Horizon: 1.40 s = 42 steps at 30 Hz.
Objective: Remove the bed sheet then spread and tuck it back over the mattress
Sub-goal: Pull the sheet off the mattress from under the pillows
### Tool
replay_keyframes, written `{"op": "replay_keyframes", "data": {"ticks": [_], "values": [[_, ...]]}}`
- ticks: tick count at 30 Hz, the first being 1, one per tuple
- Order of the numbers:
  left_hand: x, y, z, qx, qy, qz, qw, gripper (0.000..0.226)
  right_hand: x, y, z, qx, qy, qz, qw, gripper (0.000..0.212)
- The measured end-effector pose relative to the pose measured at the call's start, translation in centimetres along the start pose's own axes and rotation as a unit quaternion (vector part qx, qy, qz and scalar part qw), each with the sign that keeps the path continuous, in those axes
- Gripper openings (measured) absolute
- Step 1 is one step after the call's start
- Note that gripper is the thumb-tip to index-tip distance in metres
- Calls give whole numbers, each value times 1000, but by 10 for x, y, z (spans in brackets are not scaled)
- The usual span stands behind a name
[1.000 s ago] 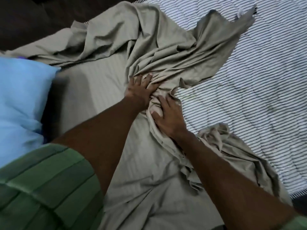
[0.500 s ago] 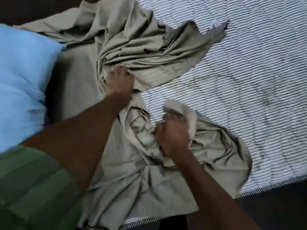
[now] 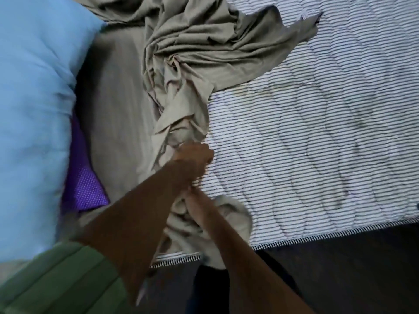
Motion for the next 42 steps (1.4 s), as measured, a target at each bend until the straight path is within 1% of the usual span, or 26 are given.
{"op": "replay_keyframes", "data": {"ticks": [1,2,3,5,6,8,10,12,14,16,17,18,19,20,22,24,26,27,30,31,32,34,35,37,39,42], "values": [[-14,10,-3,30,-26,-4,999,20,5,6,19,-107,-41,36,993,30],[-25,20,-9,78,-56,1,995,22,9,4,27,-149,-61,43,986,26],[-34,29,-17,127,-82,12,989,23,10,-3,29,-141,-34,32,989,26],[-47,44,-35,223,-100,6,970,28,-2,-24,13,55,69,-73,993,22],[-56,50,-42,252,-101,-23,962,35,-14,-29,3,127,38,-102,986,20],[-77,58,-49,268,-68,-120,953,50,-44,-39,-12,189,-50,-133,972,24],[-100,65,-53,262,-15,-225,938,66,-79,-62,-17,184,-82,-147,968,38],[-133,62,-43,211,50,-282,935,70,-117,-92,-14,184,-78,-163,966,56],[-159,61,-22,95,151,-261,949,72,-155,-115,0,182,6,-179,967,52],[-168,69,-6,4,169,-210,963,83,-178,-127,24,191,159,-156,956,44],[-174,77,-5,-9,153,-203,967,78,-188,-127,41,189,195,-138,952,46],[-183,84,-6,17,149,-209,966,66,-192,-135,59,188,197,-119,955,48],[-194,89,-12,88,166,-227,956,52,-197,-140,74,193,182,-121,957,50],[-202,95,-21,186,204,-250,928,43,-202,-141,88,186,160,-134,960,51],[-224,113,-32,325,309,-274,851,56,-218,-140,124,107,70,-191,973,50],[-246,122,-29,350,401,-282,798,74,-227,-137,152,-10,-27,-174,984,40],[-260,123,-26,329,424,-290,792,77,-233,-144,156,-41,3,-143,989,38],[-264,121,-27,311,414,-296,803,76,-235,-148,149,8,30,-146,989,38],[-258,111,-29,213,314,-323,867,73,-247,-155,97,297,38,-176,938,27],[-255,104,-28,181,280,-332,882,73,-251,-153,77,372,29,-176,911,31],[-252,99,-29,161,256,-338,891,73,-256,-155,63,402,37,-172,899,46],[-249,90,-28,121,217,-346,905,74,-267,-173,49,360,65,-122,923,71],[-249,88,-26,107,204,-346,910,76,-274,-185,54,306,68,-99,945,72],[-250,77,-17,104,171,-356,913,75,-298,-209,77,152,33,-104,982,61],[-250,82,-11,135,83,-372,915,61,-313,-206,117,36,-46,-122,991,45],[-246,80,-1,137,-25,-362,922,52,-331,-188,158,-59,-120,-135,982,24]]}}
Point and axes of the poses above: each hand's wrist, its own y-axis away from the middle knuckle, its own z-axis out of the palm, x = y × z, the point moved 5 cm from there along -y, towards the middle knuckle, and after that the axes turned 4 degrees about -y, right-handed, at the moved point
